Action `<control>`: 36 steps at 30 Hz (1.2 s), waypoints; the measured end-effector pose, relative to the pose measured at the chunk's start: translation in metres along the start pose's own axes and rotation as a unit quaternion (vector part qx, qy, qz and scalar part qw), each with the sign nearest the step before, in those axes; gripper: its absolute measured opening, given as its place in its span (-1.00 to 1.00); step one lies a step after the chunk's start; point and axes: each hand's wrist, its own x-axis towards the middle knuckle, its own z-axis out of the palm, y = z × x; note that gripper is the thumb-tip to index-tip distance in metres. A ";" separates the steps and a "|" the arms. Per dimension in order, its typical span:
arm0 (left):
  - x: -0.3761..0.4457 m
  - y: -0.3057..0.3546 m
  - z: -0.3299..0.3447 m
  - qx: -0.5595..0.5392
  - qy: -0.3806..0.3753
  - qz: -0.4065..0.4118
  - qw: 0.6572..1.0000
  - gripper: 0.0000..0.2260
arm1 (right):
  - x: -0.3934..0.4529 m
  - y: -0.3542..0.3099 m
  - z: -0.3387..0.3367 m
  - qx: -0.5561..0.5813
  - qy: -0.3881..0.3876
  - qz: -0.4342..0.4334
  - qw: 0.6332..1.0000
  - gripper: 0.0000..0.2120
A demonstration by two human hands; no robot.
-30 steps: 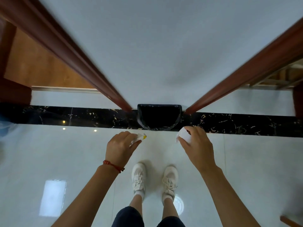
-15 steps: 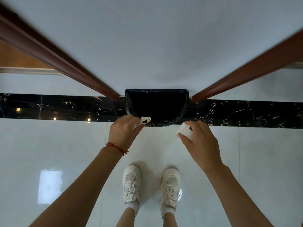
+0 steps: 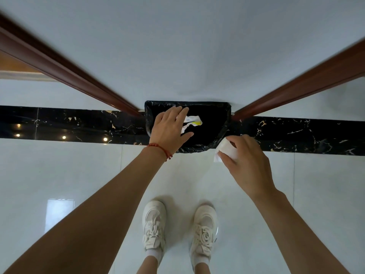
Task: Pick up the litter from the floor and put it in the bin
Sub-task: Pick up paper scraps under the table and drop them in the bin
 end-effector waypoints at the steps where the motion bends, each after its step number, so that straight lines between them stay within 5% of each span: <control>1: -0.006 -0.001 -0.001 0.004 0.006 -0.004 1.000 -0.45 | 0.003 0.000 0.001 0.001 -0.001 0.001 1.000 -0.69; 14: -0.104 -0.027 -0.036 0.016 0.029 -0.078 0.996 -0.49 | 0.048 -0.054 0.047 0.035 0.014 -0.057 0.998 -0.70; 21: -0.113 -0.031 -0.044 0.015 0.015 -0.080 0.997 -0.53 | 0.063 -0.063 0.057 -0.030 -0.027 -0.070 0.997 -0.51; 29: -0.118 -0.012 -0.084 0.017 0.000 -0.071 0.997 -0.52 | 0.001 -0.049 -0.002 -0.029 0.003 -0.066 0.997 -0.51; 36: -0.135 0.013 -0.153 0.058 -0.034 -0.062 0.996 -0.50 | -0.056 -0.038 -0.083 -0.035 0.006 0.035 0.999 -0.48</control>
